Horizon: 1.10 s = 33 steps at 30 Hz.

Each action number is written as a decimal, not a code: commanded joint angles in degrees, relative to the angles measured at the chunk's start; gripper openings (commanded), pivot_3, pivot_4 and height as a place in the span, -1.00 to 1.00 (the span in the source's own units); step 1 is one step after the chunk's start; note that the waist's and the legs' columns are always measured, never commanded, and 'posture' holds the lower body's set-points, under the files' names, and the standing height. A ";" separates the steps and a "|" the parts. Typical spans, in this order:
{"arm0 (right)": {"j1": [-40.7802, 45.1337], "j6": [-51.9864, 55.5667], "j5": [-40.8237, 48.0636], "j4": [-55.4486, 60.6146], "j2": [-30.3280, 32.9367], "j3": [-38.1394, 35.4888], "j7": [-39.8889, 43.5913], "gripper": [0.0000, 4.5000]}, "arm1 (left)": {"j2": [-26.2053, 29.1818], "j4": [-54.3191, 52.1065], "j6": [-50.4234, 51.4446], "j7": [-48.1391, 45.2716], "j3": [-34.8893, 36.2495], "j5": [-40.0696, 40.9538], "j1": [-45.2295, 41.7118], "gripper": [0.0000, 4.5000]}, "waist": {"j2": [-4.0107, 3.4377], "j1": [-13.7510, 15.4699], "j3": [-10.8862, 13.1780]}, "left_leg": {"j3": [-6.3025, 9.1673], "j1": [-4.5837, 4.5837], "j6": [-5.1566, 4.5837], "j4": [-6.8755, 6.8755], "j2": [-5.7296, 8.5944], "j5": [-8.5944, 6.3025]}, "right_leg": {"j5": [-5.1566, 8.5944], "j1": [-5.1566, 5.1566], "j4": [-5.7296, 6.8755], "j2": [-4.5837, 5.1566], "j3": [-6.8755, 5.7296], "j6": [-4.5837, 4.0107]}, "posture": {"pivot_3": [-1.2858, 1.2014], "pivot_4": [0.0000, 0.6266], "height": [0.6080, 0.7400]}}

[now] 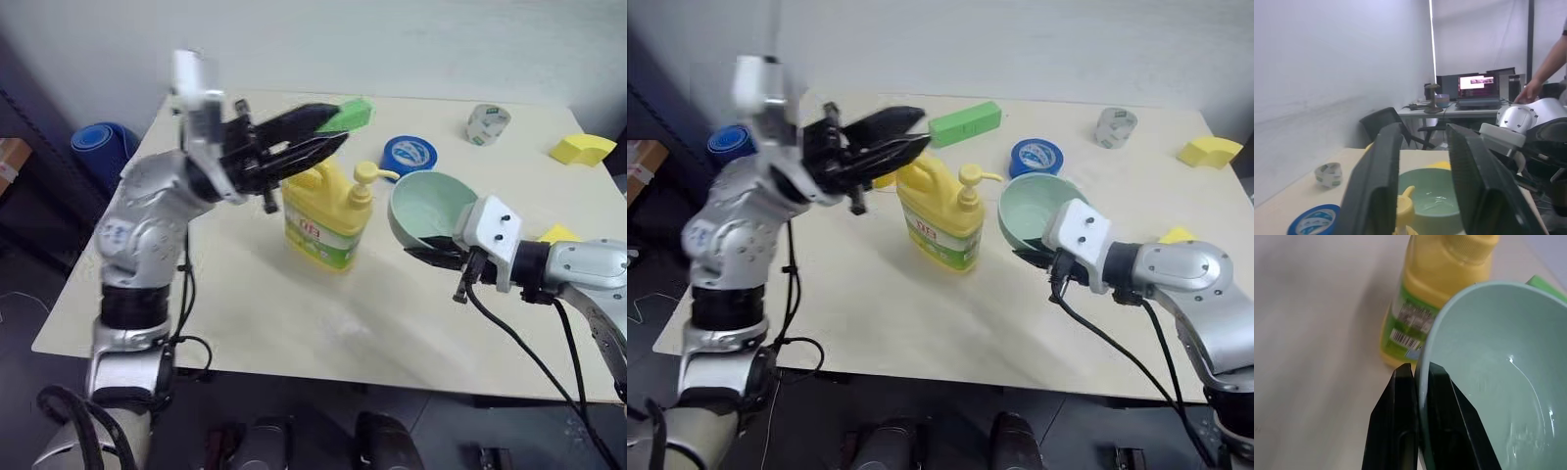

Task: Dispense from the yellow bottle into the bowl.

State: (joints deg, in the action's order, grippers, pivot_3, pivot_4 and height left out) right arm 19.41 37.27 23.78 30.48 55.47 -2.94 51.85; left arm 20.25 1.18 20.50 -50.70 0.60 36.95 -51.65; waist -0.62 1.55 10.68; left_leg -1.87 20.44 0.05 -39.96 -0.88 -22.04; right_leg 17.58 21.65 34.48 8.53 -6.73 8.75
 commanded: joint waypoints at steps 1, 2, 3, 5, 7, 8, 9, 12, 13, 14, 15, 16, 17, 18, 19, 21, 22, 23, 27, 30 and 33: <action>2.40 1.87 1.22 3.30 1.34 -0.39 0.58 -1.00 | -3.28 5.68 -5.49 0.76 -3.49 -6.64 -4.90 -0.90 | 0.19 -0.07 0.12 | 0.00 0.06 0.00 0.00 -0.01 0.00 | 0.00 0.05 -0.03 0.00 -0.02 0.00 | 0.03 -0.52 1.00; 2.99 2.56 1.58 3.54 1.43 -0.38 0.62 -1.00 | -4.10 7.44 -6.97 0.81 -4.29 -8.52 -5.61 -0.99 | 0.19 -0.07 0.12 | 0.00 0.10 0.00 -0.02 -0.01 0.00 | -0.01 0.07 -0.03 0.00 -0.03 0.01 | 0.03 -0.52 1.00; 3.43 3.23 1.93 3.76 1.46 -0.42 0.69 -1.00 | -4.75 8.74 -8.17 0.85 -4.69 -9.86 -6.10 -0.99 | 0.20 -0.17 0.12 | -0.03 0.10 0.00 -0.05 0.00 0.00 | -0.01 0.07 -0.03 0.01 -0.03 0.02 | 0.03 -0.52 1.00; 4.79 4.76 2.60 4.25 1.66 -0.30 0.82 -1.00 | -5.66 10.52 -9.17 -0.19 -6.44 -12.15 -6.69 -0.99 | 0.20 -0.30 0.12 | -0.06 0.07 0.00 -0.05 -0.02 0.00 | -0.02 0.07 -0.02 0.00 -0.02 0.03 | 0.03 -0.52 1.00; 5.87 5.58 2.54 4.56 1.85 0.05 0.66 -1.00 | -6.55 11.62 -8.67 0.08 -6.89 -13.10 -7.09 -0.99 | 0.20 -0.25 0.12 | -0.05 0.03 0.00 -0.05 -0.04 0.00 | -0.02 0.07 0.04 0.00 -0.03 0.03 | 0.03 -0.52 1.00; 6.45 5.54 2.03 4.61 1.82 0.28 0.34 -1.00 | -6.89 12.00 -8.08 0.77 -6.76 -13.47 -7.24 -0.99 | 0.20 -0.21 0.12 | -0.05 0.04 0.00 -0.05 -0.04 0.01 | -0.02 0.08 0.03 0.00 -0.03 0.03 | 0.03 -0.52 1.00; 6.85 5.54 1.67 4.64 1.79 0.43 0.13 -1.00 | -7.07 12.24 -7.69 1.10 -6.69 -13.74 -7.32 -0.99 | 0.20 -0.19 0.12 | -0.05 0.04 0.00 -0.07 -0.04 0.00 | -0.02 0.08 0.04 0.00 -0.03 0.03 | 0.03 -0.52 1.00; 8.61 5.87 1.47 4.69 1.24 0.95 -0.55 -1.00 | -7.51 13.00 -6.55 3.11 -6.40 -14.91 -7.44 -0.99 | 0.20 -0.20 0.12 | -0.04 0.06 0.00 -0.08 -0.03 0.00 | -0.02 0.08 0.04 0.01 -0.03 0.03 | 0.03 -0.52 1.00; 9.26 6.19 1.59 4.76 1.02 1.19 -0.85 -1.00 | -7.68 13.09 -5.76 3.66 -6.30 -15.03 -7.46 -0.99 | 0.20 -0.17 0.12 | -0.03 0.06 0.00 -0.08 -0.04 0.00 | -0.02 0.08 0.04 0.01 -0.02 0.03 | 0.03 -0.52 1.00; 9.72 6.41 1.68 4.88 0.88 1.48 -1.07 -1.00 | -7.81 13.11 -4.65 4.43 -6.23 -15.21 -7.54 -0.99 | 0.20 -0.10 0.12 | -0.02 0.06 0.00 -0.09 -0.04 0.00 | -0.02 0.08 0.04 0.01 -0.03 0.03 | 0.03 -0.52 1.00; 9.95 6.59 1.75 4.96 0.85 1.69 -1.19 -1.00 | -7.90 13.05 -3.89 4.85 -6.18 -15.30 -7.59 -0.99 | 0.20 -0.04 0.12 | -0.02 0.07 0.00 -0.10 -0.03 0.01 | -0.02 0.08 0.05 0.01 -0.03 0.03 | 0.03 -0.52 1.00; 10.28 6.64 1.75 5.00 0.73 2.07 -1.31 -1.00 | -7.97 13.04 -2.39 5.46 -6.13 -15.26 -7.79 -0.99 | 0.20 0.00 0.12 | 0.00 0.08 0.00 -0.11 -0.03 0.00 | -0.02 0.08 0.05 0.01 -0.03 0.03 | 0.03 -0.52 1.00; 10.51 6.72 1.75 5.07 0.65 2.40 -1.41 -1.00 | -7.90 13.20 0.10 6.40 -6.12 -15.28 -8.15 -0.99 | 0.20 -0.02 0.12 | 0.01 0.09 0.00 -0.11 -0.03 0.00 | -0.02 0.08 0.05 0.02 -0.04 0.04 | 0.03 -0.52 1.00; 10.73 6.75 1.75 5.10 0.67 2.73 -1.38 -1.00 | -7.42 13.12 1.84 5.58 -6.85 -15.43 -8.45 -0.99 | 0.20 -0.05 0.12 | 0.01 0.10 0.00 -0.12 -0.03 0.00 | -0.02 0.07 0.05 0.02 -0.04 0.04 | 0.03 -0.52 1.00; 10.96 6.83 1.74 5.03 0.59 2.96 -1.51 -1.00 | -7.16 13.00 2.86 5.51 -7.31 -15.90 -8.65 -0.99 | 0.20 -0.08 0.12 | 0.01 0.09 0.00 -0.12 -0.03 0.00 | -0.02 0.07 0.05 0.02 -0.04 0.04 | 0.03 -0.52 1.00; 11.19 6.92 1.62 4.99 0.56 3.32 -1.77 -1.00 | -6.88 12.37 5.46 4.60 -8.01 -15.83 -8.74 -0.99 | 0.20 -0.17 0.12 | 0.01 0.09 0.00 -0.12 -0.03 0.01 | -0.02 0.07 0.07 0.01 -0.05 0.04 | 0.03 -0.52 1.00; 11.32 7.09 1.62 4.92 0.45 3.47 -1.99 -1.00 | -6.78 12.18 6.38 4.39 -8.42 -16.07 -8.74 -0.99 | 0.20 -0.19 0.12 | 0.01 0.08 0.00 -0.12 -0.03 0.01 | -0.02 0.07 0.08 0.01 -0.05 0.04 | 0.03 -0.52 1.00; 11.44 7.19 1.58 4.87 0.40 3.62 -2.10 -1.00 | -6.65 12.06 7.04 4.16 -8.82 -16.40 -8.73 -0.99 | 0.20 -0.20 0.12 | 0.00 0.07 0.00 -0.12 -0.03 0.01 | -0.02 0.07 0.09 0.02 -0.04 0.04 | 0.03 -0.52 1.00; 11.17 8.05 1.76 5.14 0.36 3.31 -2.82 -1.00 | -5.74 12.18 8.33 4.39 -11.23 -19.29 -8.18 -0.99 | 0.20 -0.17 0.11 | 0.01 0.01 0.00 -0.12 -0.04 0.01 | -0.02 0.04 0.14 0.02 -0.04 0.04 | 0.03 -0.52 1.00; 10.86 8.50 1.99 5.54 0.32 2.93 -3.44 -1.00 | -4.27 12.56 9.47 4.11 -14.54 -22.91 -8.07 -0.99 | 0.20 -0.13 0.11 | 0.01 -0.02 0.00 -0.14 -0.04 0.01 | -0.02 -0.01 0.14 0.02 -0.03 0.04 | 0.03 -0.52 1.00; 10.78 8.92 2.71 6.14 -0.09 2.60 -3.62 -1.00 | -4.48 12.72 9.87 4.44 -15.67 -24.05 -7.27 -0.99 | 0.22 -0.16 0.04 | 0.00 -0.12 0.00 -0.13 -0.04 0.01 | -0.02 -0.08 0.16 0.02 -0.01 0.04 | 0.03 -0.52 1.00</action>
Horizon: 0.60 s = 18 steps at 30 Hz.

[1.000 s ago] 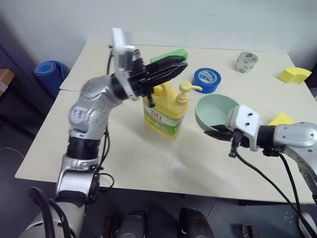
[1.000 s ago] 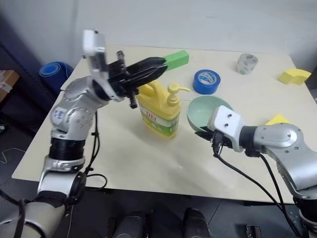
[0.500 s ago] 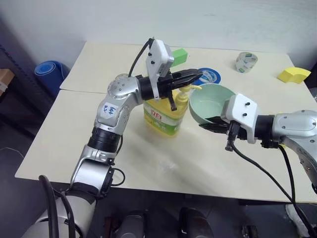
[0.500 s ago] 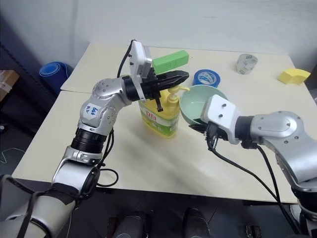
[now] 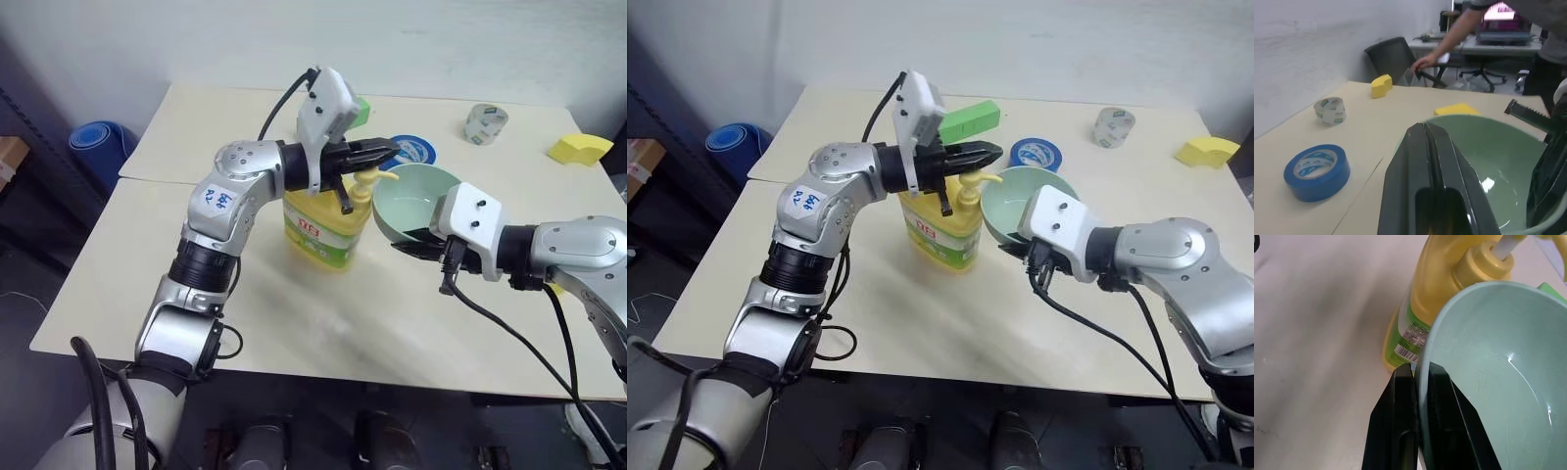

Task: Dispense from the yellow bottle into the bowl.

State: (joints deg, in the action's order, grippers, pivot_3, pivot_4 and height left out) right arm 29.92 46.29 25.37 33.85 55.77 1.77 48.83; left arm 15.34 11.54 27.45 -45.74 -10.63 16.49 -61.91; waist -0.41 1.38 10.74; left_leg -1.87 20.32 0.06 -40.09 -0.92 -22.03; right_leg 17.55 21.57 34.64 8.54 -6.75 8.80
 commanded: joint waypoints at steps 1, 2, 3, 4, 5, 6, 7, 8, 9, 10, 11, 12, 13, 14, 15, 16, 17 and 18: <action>0.26 -0.01 1.22 2.91 -0.39 -2.16 -0.57 -1.00 | 0.29 2.63 2.74 -0.09 -4.64 -4.18 3.20 -0.99 | 0.02 0.00 -0.02 | 0.00 -0.02 0.00 0.00 0.00 0.00 | 0.00 -0.02 0.01 0.00 0.01 0.00 | 0.03 -0.52 1.00; 0.28 0.06 1.29 2.96 -0.33 -2.18 -0.57 -1.00 | 0.19 3.01 2.49 0.26 -4.84 -4.75 3.39 -0.99 | 0.04 0.00 -0.04 | 0.00 -0.02 0.00 0.00 -0.01 0.00 | 0.00 -0.02 0.01 0.00 0.02 0.00 | 0.03 -0.52 1.00; 0.32 0.10 1.35 2.96 -0.27 -2.18 -0.61 -1.00 | 0.27 3.37 2.42 0.14 -5.24 -5.27 3.64 -0.99 | 0.06 0.00 -0.06 | 0.00 -0.05 0.00 -0.01 -0.01 0.00 | 0.00 -0.04 0.03 0.00 0.02 0.00 | 0.03 -0.52 1.00; 0.40 0.05 1.32 2.93 -0.13 -2.10 -0.59 -1.00 | 0.15 4.10 2.29 0.37 -5.31 -5.65 3.94 -0.99 | 0.09 0.00 -0.08 | -0.01 -0.08 0.00 -0.01 -0.01 0.00 | 0.00 -0.06 0.04 0.00 0.04 0.00 | 0.03 -0.52 1.00; 0.42 -0.06 1.30 2.89 0.00 -2.12 -0.53 -1.00 | 0.10 5.04 2.08 0.40 -5.35 -5.95 4.16 -0.99 | 0.13 0.00 -0.13 | -0.01 -0.10 0.00 -0.01 -0.01 0.00 | 0.00 -0.07 0.05 0.00 0.05 0.00 | 0.03 -0.52 1.00; 0.52 -0.08 1.34 2.76 0.06 -2.19 -0.50 -1.00 | -0.01 6.51 1.81 0.35 -5.25 -6.25 4.25 -0.99 | 0.15 0.00 -0.20 | -0.02 -0.12 0.00 -0.01 -0.01 0.00 | 0.00 -0.08 0.07 0.00 0.06 0.00 | 0.03 -0.52 1.00; 0.60 -0.23 1.26 2.61 0.16 -2.13 -0.38 -1.00 | -0.28 8.36 1.53 0.43 -4.98 -6.49 4.29 -0.99 | 0.17 0.01 -0.31 | -0.02 -0.13 0.00 -0.01 -0.01 0.00 | 0.00 -0.09 0.07 0.00 0.06 0.00 | 0.03 -0.52 1.00; 0.69 -0.34 1.20 2.49 0.21 -2.07 -0.29 -1.00 | -0.34 9.48 1.45 0.09 -5.14 -6.73 4.29 -0.99 | 0.23 0.01 -0.48 | -0.03 -0.14 0.00 -0.01 -0.01 0.00 | 0.00 -0.10 0.07 0.00 0.07 0.00 | 0.03 -0.52 1.00; 0.81 -0.41 1.16 2.39 0.23 -1.98 -0.22 -1.00 | -0.62 10.02 1.42 0.08 -5.12 -6.73 4.38 -0.99 | 0.31 0.01 -0.62 | -0.03 -0.16 0.00 0.00 -0.01 0.00 | 0.00 -0.11 0.07 0.00 0.07 0.00 | 0.03 -0.52 1.00; 0.84 -0.45 1.18 2.36 0.27 -2.01 -0.14 -1.00 | -0.89 10.15 1.55 0.16 -5.16 -6.67 4.46 -0.99 | 0.39 0.00 -0.72 | -0.03 -0.17 0.00 0.00 -0.01 0.00 | 0.00 -0.13 0.07 0.00 0.07 0.00 | 0.03 -0.52 1.00; 0.94 -0.45 1.20 2.31 0.23 -2.01 -0.13 -1.00 | -0.93 10.13 2.02 -0.15 -5.57 -6.68 4.73 -0.99 | 0.47 0.01 -0.79 | -0.03 -0.18 0.00 0.00 -0.02 0.00 | 0.00 -0.14 0.07 0.00 0.07 0.00 | 0.03 -0.52 1.00; 1.08 -0.44 1.20 2.24 0.11 -1.94 -0.18 -1.00 | -1.07 10.30 2.14 -0.05 -5.77 -6.78 5.16 -0.99 | 0.51 0.00 -0.85 | -0.03 -0.19 0.00 -0.01 -0.01 0.00 | 0.00 -0.16 0.06 0.00 0.07 0.00 | 0.03 -0.52 1.00; 1.16 -0.40 1.23 2.27 0.04 -1.92 -0.21 -1.00 | -1.14 10.32 2.48 0.01 -5.93 -6.81 5.62 -0.99 | 0.54 0.01 -0.91 | -0.03 -0.20 0.00 -0.01 -0.02 0.00 | 0.00 -0.17 0.06 0.00 0.08 0.00 | 0.03 -0.52 1.00; 1.25 -0.33 1.27 2.31 -0.10 -1.82 -0.29 -1.00 | -1.16 10.34 2.58 0.02 -6.09 -6.87 6.17 -0.99 | 0.55 0.00 -1.00 | -0.03 -0.22 0.00 -0.01 -0.02 0.00 | 0.00 -0.19 0.06 0.00 0.08 0.00 | 0.03 -0.52 1.00; 1.31 -0.26 1.33 2.36 -0.28 -1.73 -0.38 -1.00 | -1.38 10.37 2.29 0.44 -5.85 -6.85 6.61 -0.99 | 0.55 0.00 -1.10 | -0.02 -0.22 0.00 -0.01 -0.02 0.00 | 0.00 -0.19 0.06 0.00 0.08 0.00 | 0.03 -0.52 1.00; 1.35 -0.19 1.39 2.40 -0.48 -1.63 -0.51 -1.00 | -1.65 10.25 2.23 0.61 -5.44 -6.49 6.95 -0.99 | 0.54 0.00 -1.17 | -0.02 -0.24 0.01 0.00 -0.02 0.00 | 0.00 -0.20 0.06 0.00 0.08 0.00 | 0.03 -0.52 1.00; 1.28 -0.14 1.46 2.46 -0.60 -1.62 -0.59 -1.00 | -1.97 9.77 2.35 0.86 -4.86 -5.94 7.19 -0.99 | 0.54 0.00 -1.24 | -0.02 -0.25 0.00 0.00 -0.02 0.00 | 0.00 -0.22 0.05 0.00 0.08 0.00 | 0.03 -0.52 1.00; 1.07 -0.15 1.44 2.42 -0.68 -1.62 -0.69 -1.00 | -2.56 8.78 2.08 1.04 -3.46 -4.64 7.10 -0.99 | 0.55 0.00 -1.29 | -0.02 -0.25 0.00 0.00 -0.03 0.00 | 0.00 -0.22 0.05 0.00 0.08 0.00 | 0.03 -0.52 1.00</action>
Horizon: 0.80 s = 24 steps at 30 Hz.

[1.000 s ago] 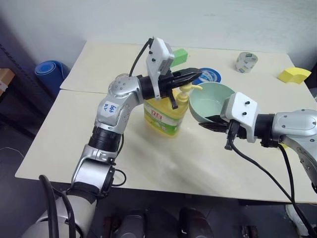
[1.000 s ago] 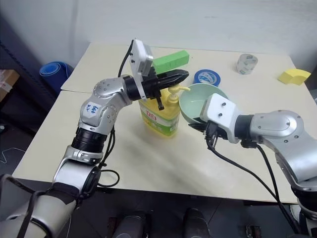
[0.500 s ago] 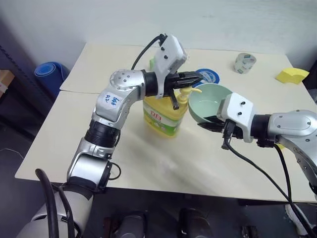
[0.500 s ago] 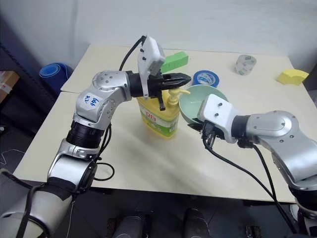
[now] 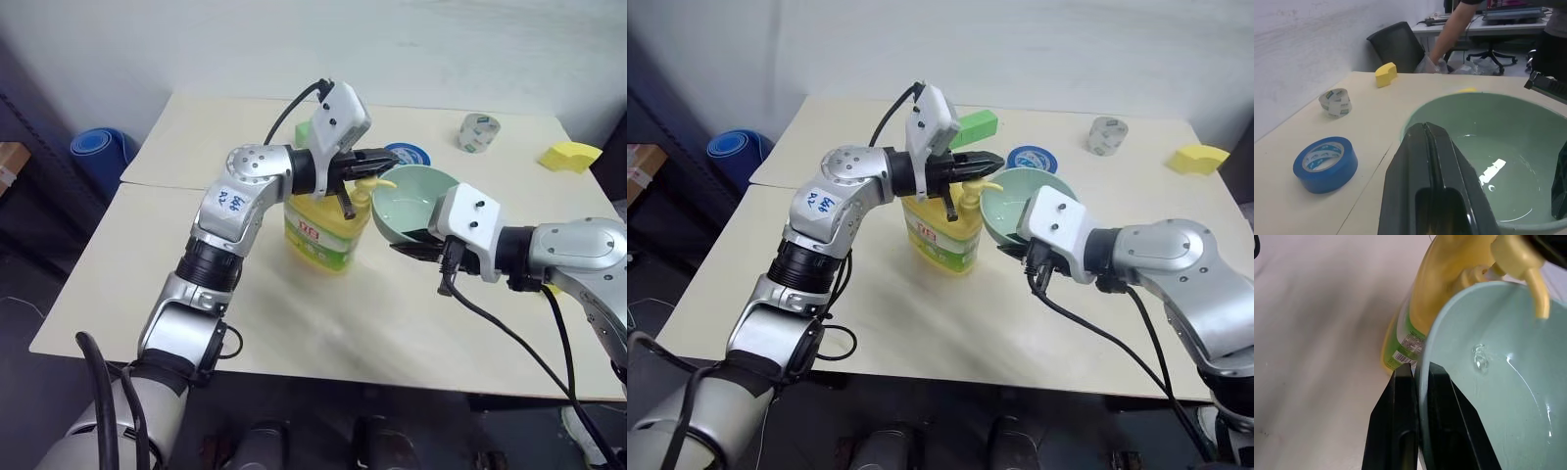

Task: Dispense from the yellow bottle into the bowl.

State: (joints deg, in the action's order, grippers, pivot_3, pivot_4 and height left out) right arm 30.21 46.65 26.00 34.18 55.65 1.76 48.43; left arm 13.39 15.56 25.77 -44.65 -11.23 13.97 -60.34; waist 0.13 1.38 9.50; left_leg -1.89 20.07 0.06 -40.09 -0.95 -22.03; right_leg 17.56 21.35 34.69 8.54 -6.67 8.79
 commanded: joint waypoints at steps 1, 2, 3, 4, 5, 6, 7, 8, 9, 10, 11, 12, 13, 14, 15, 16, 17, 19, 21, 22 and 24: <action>0.35 -0.61 0.72 1.99 -0.51 -1.77 -0.33 -1.00 | -1.31 3.32 4.02 -0.08 -0.93 -0.10 5.21 -0.99 | 0.00 0.00 -0.06 | 0.00 0.00 0.00 0.00 0.00 0.00 | 0.00 0.00 0.00 0.00 0.00 0.00 | 0.03 -0.52 1.00; 0.05 -0.69 0.65 1.90 -0.46 -1.88 -0.35 -1.00 | -1.84 2.34 4.22 -0.15 0.44 1.17 4.97 -0.99 | 0.00 0.00 -0.06 | 0.00 0.00 0.00 0.00 0.00 0.00 | 0.00 0.00 0.00 0.00 0.00 0.00 | 0.03 -0.52 1.00; -0.24 -0.76 0.61 1.80 -0.43 -2.01 -0.38 -1.00 | -2.30 1.72 4.01 -0.02 1.71 2.04 4.75 -0.99 | 0.00 0.00 -0.06 | 0.00 0.01 0.00 -0.01 0.00 0.00 | 0.00 0.00 -0.01 0.00 0.01 0.00 | 0.03 -0.52 1.00; -1.07 -1.22 0.40 1.52 -0.28 -2.34 -0.32 -1.00 | -2.76 1.08 2.37 0.22 3.58 3.10 4.37 -0.99 | 0.00 0.00 -0.05 | 0.00 0.02 0.00 -0.01 0.00 0.00 | 0.00 0.02 -0.01 0.00 0.00 0.00 | 0.03 -0.52 1.00; -1.88 -1.71 0.18 1.24 -0.12 -2.63 -0.22 -1.00 | -3.16 0.68 0.19 0.58 5.25 3.75 4.07 -0.99 | 0.01 0.02 -0.05 | 0.00 0.04 0.00 0.00 -0.01 0.00 | 0.00 0.04 -0.01 0.00 0.00 0.00 | 0.03 -0.52 1.00; -3.46 -2.47 -0.04 0.59 -0.10 -3.37 -0.16 -1.00 | -3.82 0.20 -1.98 1.54 8.07 5.21 3.44 -0.99 | 0.03 0.19 -0.01 | 0.00 0.07 0.00 -0.01 0.00 0.00 | 0.00 0.05 -0.03 0.00 0.00 0.00 | 0.03 -0.52 1.00; -4.99 -3.38 -0.42 -0.02 0.08 -3.92 0.02 -1.00 | -4.20 -0.35 -3.41 1.65 10.13 6.55 3.04 -0.99 | 0.04 0.21 0.08 | 0.02 0.15 0.00 -0.01 0.00 0.00 | 0.00 0.09 -0.07 0.01 -0.03 0.00 | 0.03 -0.52 1.00; -6.62 -4.61 -0.98 -0.67 0.44 -4.31 0.38 -1.00 | -4.46 -0.91 -4.62 1.55 11.92 7.88 2.70 -0.99 | 0.03 0.19 0.17 | 0.02 0.20 0.00 -0.03 0.02 0.00 | 0.00 0.13 -0.09 0.01 -0.02 0.00 | 0.03 -0.52 1.00; -8.26 -5.91 -1.44 -1.44 0.68 -4.77 0.76 -1.00 | -4.59 -1.39 -5.56 1.30 13.55 9.21 2.37 -0.99 | 0.05 0.18 0.25 | 0.01 0.26 0.00 -0.02 0.03 0.00 | 0.00 0.19 -0.10 0.02 -0.02 0.00 | 0.03 -0.52 1.00; -11.04 -7.97 -2.16 -3.72 0.38 -5.02 1.20 -1.00 | -3.81 -2.61 -7.02 -0.26 15.64 11.18 2.38 -0.99 | 0.08 0.18 0.30 | 0.02 0.29 0.00 -0.01 0.03 0.00 | 0.00 0.23 -0.11 0.02 -0.06 0.00 | 0.03 -0.52 1.00; -13.02 -9.54 -2.67 -5.39 0.07 -5.24 1.53 -1.00 | -3.23 -3.40 -8.07 -1.35 17.07 12.53 2.40 -0.99 | 0.12 0.12 0.32 | 0.03 0.35 0.00 0.03 0.03 0.00 | 0.00 0.29 -0.12 0.01 -0.09 0.00 | 0.03 -0.52 1.00; -14.01 -10.20 -2.14 -7.22 -1.55 -5.61 1.09 -1.00 | -2.38 -4.09 -8.97 -3.20 17.89 13.69 2.89 -0.99 | 0.12 0.03 0.33 | 0.03 0.36 0.00 0.05 0.02 0.00 | 0.00 0.31 -0.12 0.01 -0.12 0.00 | 0.03 -0.52 1.00; -14.58 -11.04 -1.50 -9.49 -3.70 -5.92 0.38 -1.00 | -1.50 -4.76 -10.49 -4.83 18.41 14.23 3.76 -0.99 | 0.14 -0.06 0.34 | 0.03 0.35 0.00 0.07 0.02 0.00 | 0.00 0.32 -0.12 0.01 -0.14 0.00 | 0.03 -0.52 1.00; -14.81 -12.86 -1.79 -12.09 -5.34 -5.49 0.22 -1.00 | -0.56 -5.21 -11.82 -6.44 18.66 14.49 4.86 -0.99 | 0.13 -0.19 0.35 | 0.03 0.35 0.00 0.11 0.02 0.00 | 0.00 0.32 -0.12 0.01 -0.17 0.00 | 0.03 -0.52 1.00; -15.18 -15.64 -3.08 -15.21 -6.74 -4.75 0.28 -1.00 | 0.50 -5.92 -13.66 -8.35 18.87 14.63 6.26 -0.99 | 0.10 -0.36 0.35 | 0.01 0.34 0.00 0.10 0.02 0.00 | 0.00 0.33 -0.12 0.01 -0.17 0.00 | 0.03 -0.52 1.00; -15.67 -18.71 -5.35 -19.22 -7.48 -3.40 0.50 -1.00 | 1.88 -6.89 -14.74 -9.81 19.10 14.61 8.03 -0.99 | 0.09 -0.54 0.36 | 0.00 0.32 0.00 0.11 0.02 0.00 | 0.00 0.33 -0.12 0.01 -0.16 0.00 | 0.03 -0.52 1.00; -16.05 -21.63 -7.71 -23.18 -7.72 -1.78 1.30 -1.00 | 3.08 -7.78 -15.81 -10.52 19.63 14.62 9.78 -0.99 | 0.01 -0.56 0.41 | -0.01 0.30 0.00 0.12 0.01 0.00 | 0.00 0.32 -0.12 0.01 -0.16 0.00 | 0.03 -0.52 1.00; -15.48 -28.12 -11.92 -31.76 -9.47 0.63 1.07 -1.00 | 5.56 -9.60 -18.12 -11.73 21.18 14.64 13.84 -0.99 | 0.00 -0.65 0.41 | -0.02 0.28 0.00 0.09 0.01 0.00 | 0.00 0.29 -0.12 0.01 -0.13 0.00 | 0.03 -0.52 1.00; -14.04 -35.66 -14.97 -39.51 -12.22 1.37 -0.78 -1.00 | 8.21 -12.07 -18.65 -10.90 22.48 13.93 19.13 -0.99 | -0.02 -1.03 0.44 | -0.03 0.25 0.00 0.05 0.00 0.00 | 0.00 0.24 -0.09 0.01 -0.12 0.00 | 0.03 -0.52 1.00; -13.30 -39.33 -16.33 -42.73 -13.38 1.44 -1.54 -1.00 | 9.58 -13.76 -18.57 -10.46 22.72 13.43 22.01 -0.99 | -0.06 -1.38 0.46 | -0.03 0.26 0.00 0.06 0.00 0.00 | 0.00 0.26 -0.10 0.01 -0.11 0.00 | 0.03 -0.52 1.00; -12.46 -44.00 -17.64 -47.62 -15.09 1.34 -1.73 -1.00 | 11.62 -16.70 -18.72 -9.57 23.58 13.17 27.13 -0.99 | -0.10 -1.58 0.48 | -0.01 0.25 0.00 0.08 -0.01 0.00 | 0.00 0.27 -0.09 0.02 -0.12 0.00 | 0.03 -0.52 1.00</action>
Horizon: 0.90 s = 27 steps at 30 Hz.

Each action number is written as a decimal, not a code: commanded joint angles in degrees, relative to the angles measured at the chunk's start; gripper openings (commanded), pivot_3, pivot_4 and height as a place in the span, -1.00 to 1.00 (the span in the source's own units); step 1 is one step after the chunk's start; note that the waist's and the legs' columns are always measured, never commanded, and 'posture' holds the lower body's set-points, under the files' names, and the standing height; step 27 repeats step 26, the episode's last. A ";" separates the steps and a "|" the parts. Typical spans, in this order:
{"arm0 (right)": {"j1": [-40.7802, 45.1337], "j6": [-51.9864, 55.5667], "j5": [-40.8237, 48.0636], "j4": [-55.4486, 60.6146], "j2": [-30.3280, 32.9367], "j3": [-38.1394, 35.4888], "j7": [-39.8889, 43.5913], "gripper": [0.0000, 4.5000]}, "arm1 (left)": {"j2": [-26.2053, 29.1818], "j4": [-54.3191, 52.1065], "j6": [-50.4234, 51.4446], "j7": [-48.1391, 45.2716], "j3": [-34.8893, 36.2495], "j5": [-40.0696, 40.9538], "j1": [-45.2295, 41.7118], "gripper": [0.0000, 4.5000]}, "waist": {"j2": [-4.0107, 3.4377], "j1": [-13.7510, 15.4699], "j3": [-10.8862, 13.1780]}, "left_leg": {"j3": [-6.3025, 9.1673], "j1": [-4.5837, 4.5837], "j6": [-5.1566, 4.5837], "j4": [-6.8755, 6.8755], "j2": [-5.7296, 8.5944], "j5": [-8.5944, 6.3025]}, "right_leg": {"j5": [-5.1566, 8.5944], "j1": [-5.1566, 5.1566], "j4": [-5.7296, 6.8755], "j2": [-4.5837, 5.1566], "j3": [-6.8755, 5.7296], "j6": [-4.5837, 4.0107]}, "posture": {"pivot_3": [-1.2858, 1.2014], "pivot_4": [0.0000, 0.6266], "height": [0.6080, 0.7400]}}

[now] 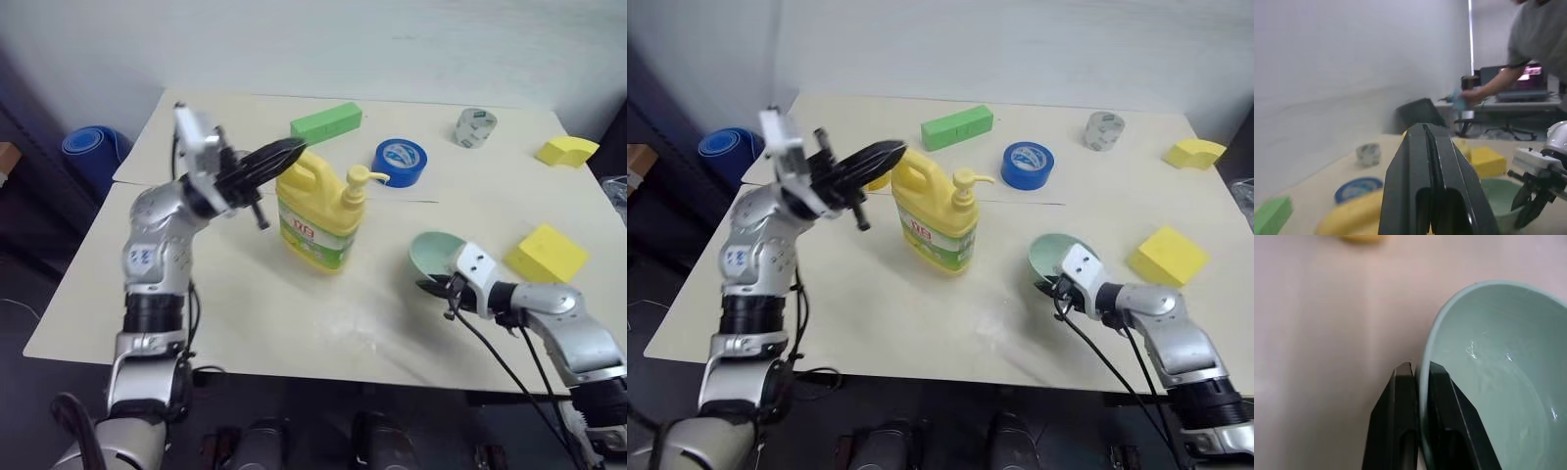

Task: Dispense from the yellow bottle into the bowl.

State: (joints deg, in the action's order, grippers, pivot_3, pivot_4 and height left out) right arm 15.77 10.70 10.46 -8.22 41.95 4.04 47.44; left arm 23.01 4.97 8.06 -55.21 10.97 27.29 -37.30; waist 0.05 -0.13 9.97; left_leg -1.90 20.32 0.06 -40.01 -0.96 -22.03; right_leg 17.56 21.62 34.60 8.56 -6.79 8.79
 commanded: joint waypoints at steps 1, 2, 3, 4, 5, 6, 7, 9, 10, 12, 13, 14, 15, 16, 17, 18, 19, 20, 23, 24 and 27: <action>2.16 -9.76 -2.28 -7.03 -2.20 -1.42 -1.24 -1.00 | 3.12 -7.39 -1.28 0.92 1.89 -0.26 7.05 -0.99 | -0.01 -0.14 0.01 | 0.02 0.00 0.00 0.00 -0.01 0.00 | 0.00 -0.01 0.00 0.00 0.00 0.00 | 0.03 -0.52 1.00; 1.99 -10.93 -2.25 -8.08 -2.55 -1.70 -0.96 -1.00 | 4.15 -8.55 -1.67 0.37 2.34 -0.19 10.00 -0.99 | -0.01 -0.16 0.01 | 0.02 0.00 0.00 0.00 -0.01 0.00 | 0.00 -0.01 0.00 0.01 0.01 0.00 | 0.03 -0.52 1.00; 1.70 -13.31 -2.53 -8.92 -2.59 -1.84 -0.55 -0.86 | 5.46 -9.71 -1.96 -0.12 2.55 -0.50 13.19 -1.00 | -0.05 -0.06 0.02 | 0.03 -0.01 0.00 0.00 -0.03 0.00 | 0.00 -0.02 -0.01 0.00 -0.01 0.00 | 0.03 -0.52 1.00; 1.30 -14.52 -2.08 -9.22 -2.69 -2.59 -0.42 -0.72 | 6.48 -10.79 -2.44 -0.48 2.92 -0.73 16.38 -1.00 | -0.06 -0.03 0.03 | 0.07 -0.01 0.00 0.02 -0.05 0.00 | 0.00 -0.01 0.02 0.00 -0.03 0.00 | 0.03 -0.52 1.00; 0.90 -15.01 -1.25 -8.75 -2.60 -3.41 -0.04 -0.63 | 7.35 -11.69 -1.91 -0.63 3.26 -0.34 18.95 -0.83 | -0.07 -0.03 0.04 | 0.07 -0.01 0.00 0.02 -0.06 0.00 | 0.00 -0.01 0.01 0.00 -0.04 0.00 | 0.03 -0.52 1.00; 0.44 -15.50 -0.60 -8.16 -2.44 -4.15 0.17 -0.47 | 8.06 -12.33 -1.81 -0.62 3.49 -0.15 21.03 -0.74 | -0.08 0.08 0.04 | 0.08 0.00 0.00 0.03 -0.06 0.00 | 0.00 -0.01 0.01 0.00 -0.04 0.00 | 0.03 -0.52 1.00; -0.15 -15.95 -0.11 -7.26 -2.01 -5.03 0.37 -0.34 | 8.78 -12.54 -1.97 -0.96 3.76 -0.09 23.31 -0.64 | -0.09 0.20 0.05 | 0.08 0.00 0.00 0.02 -0.05 0.00 | 0.00 -0.02 0.01 0.00 -0.04 0.00 | 0.03 -0.52 1.00; -2.20 -16.57 1.67 -4.44 -0.99 -7.06 1.94 -0.04 | 10.15 -12.46 -2.07 -1.89 4.01 -0.19 27.93 -0.37 | -0.09 0.25 0.05 | 0.09 0.02 0.00 -0.03 -0.04 0.00 | 0.00 -0.05 0.00 0.01 -0.03 0.00 | 0.03 -0.52 1.00; -4.22 -16.23 3.46 -1.69 -0.46 -8.76 2.87 0.12 | 10.98 -11.87 -3.44 -2.95 3.95 -1.19 31.19 -0.24 | -0.12 0.24 0.06 | 0.09 0.02 0.01 -0.04 -0.05 0.00 | 0.00 -0.06 -0.01 0.01 -0.02 0.00 | 0.03 -0.52 1.00; -8.47 -15.66 4.87 3.17 0.43 -11.46 2.92 0.43 | 11.89 -11.18 -8.00 -4.95 3.82 -2.76 35.75 0.03 | -0.19 0.20 0.08 | 0.07 -0.03 0.01 0.03 -0.05 -0.01 | 0.00 -0.06 -0.02 0.01 0.01 0.00 | 0.03 -0.52 1.00; -10.58 -15.63 4.77 5.21 0.47 -12.65 2.00 0.57 | 12.58 -10.98 -10.18 -5.81 3.42 -3.89 37.68 0.16 | -0.20 0.24 0.08 | 0.06 -0.02 0.01 0.05 -0.06 -0.01 | 0.00 -0.05 -0.03 0.00 0.00 -0.01 | 0.03 -0.52 1.00; -13.02 -14.84 5.21 7.55 0.40 -13.69 1.53 0.71 | 12.63 -10.98 -11.88 -5.99 3.40 -4.33 39.03 0.29 | -0.19 0.29 0.08 | 0.06 -0.02 0.02 0.07 -0.06 -0.01 | 0.01 -0.05 -0.04 0.00 -0.02 -0.01 | 0.03 -0.52 1.00; -15.99 -15.36 5.83 9.88 -0.02 -14.78 1.50 0.87 | 12.36 -11.64 -11.97 -5.56 3.57 -4.04 40.58 0.42 | -0.19 0.50 0.08 | 0.06 -0.02 0.02 0.06 -0.06 -0.01 | 0.01 -0.05 -0.06 0.00 -0.02 -0.02 | 0.03 -0.52 1.00; -19.91 -16.63 8.17 12.68 -0.78 -15.75 3.37 0.99 | 12.42 -12.48 -12.67 -5.27 3.47 -4.70 42.67 0.54 | -0.20 0.86 0.08 | 0.04 -0.01 0.02 0.05 -0.06 -0.01 | 0.01 -0.06 -0.09 0.00 -0.01 -0.02 | 0.03 -0.52 1.00; -23.20 -17.14 8.91 14.90 -0.85 -16.15 4.39 0.99 | 12.43 -13.09 -13.47 -5.04 3.38 -5.28 44.43 0.54 | -0.20 1.01 0.08 | 0.03 -0.02 0.02 0.05 -0.06 -0.01 | 0.01 -0.08 -0.11 0.00 0.01 -0.02 | 0.03 -0.52 1.00; -26.28 -17.11 10.24 17.06 -0.94 -16.46 5.58 0.99 | 12.38 -13.73 -14.72 -4.04 3.37 -6.88 46.50 0.54 | -0.20 1.15 0.08 | 0.02 -0.08 0.03 0.07 -0.06 -0.02 | 0.01 -0.11 -0.11 0.00 0.03 -0.02 | 0.03 -0.52 1.00; -28.62 -16.61 11.85 18.91 -1.14 -16.76 6.51 0.99 | 12.21 -13.90 -16.01 -2.98 3.22 -8.45 48.06 0.54 | -0.20 1.31 0.08 | -0.02 -0.11 0.03 0.08 -0.06 -0.03 | 0.01 -0.12 -0.11 0.00 0.07 -0.02 | 0.03 -0.52 1.00; -30.31 -16.81 12.92 20.02 -1.49 -17.03 7.18 0.99 | 12.09 -14.19 -16.14 -2.48 2.95 -8.90 49.62 0.54 | -0.20 1.37 0.08 | -0.07 -0.11 0.02 0.10 -0.05 -0.03 | 0.01 -0.12 -0.15 0.00 0.11 -0.02 | 0.03 -0.52 1.00; -33.11 -22.78 9.89 19.01 -2.36 -16.71 7.88 0.99 | 11.21 -13.35 -19.32 -0.21 1.57 -12.82 54.23 0.54 | -0.20 1.32 0.08 | -0.21 -0.17 0.00 0.08 -0.05 -0.04 | 0.02 -0.12 -0.19 0.00 0.27 -0.05 | 0.03 -0.52 1.00; -33.56 -24.42 8.85 18.19 -2.58 -16.57 7.78 0.99 | 11.05 -13.04 -21.27 0.95 1.00 -15.07 55.14 0.54 | -0.20 1.33 0.08 | -0.27 -0.21 -0.01 0.08 -0.05 -0.05 | 0.04 -0.13 -0.21 0.00 0.33 -0.08 | 0.03 -0.52 1.00; -33.70 -26.16 7.54 16.44 -3.65 -16.93 5.96 0.99 | 11.10 -13.29 -21.33 1.88 0.20 -15.91 55.53 0.54 | -0.20 1.35 0.08 | -0.29 -0.23 -0.02 0.08 -0.05 -0.05 | 0.05 -0.13 -0.20 -0.01 0.37 -0.10 | 0.03 -0.52 1.00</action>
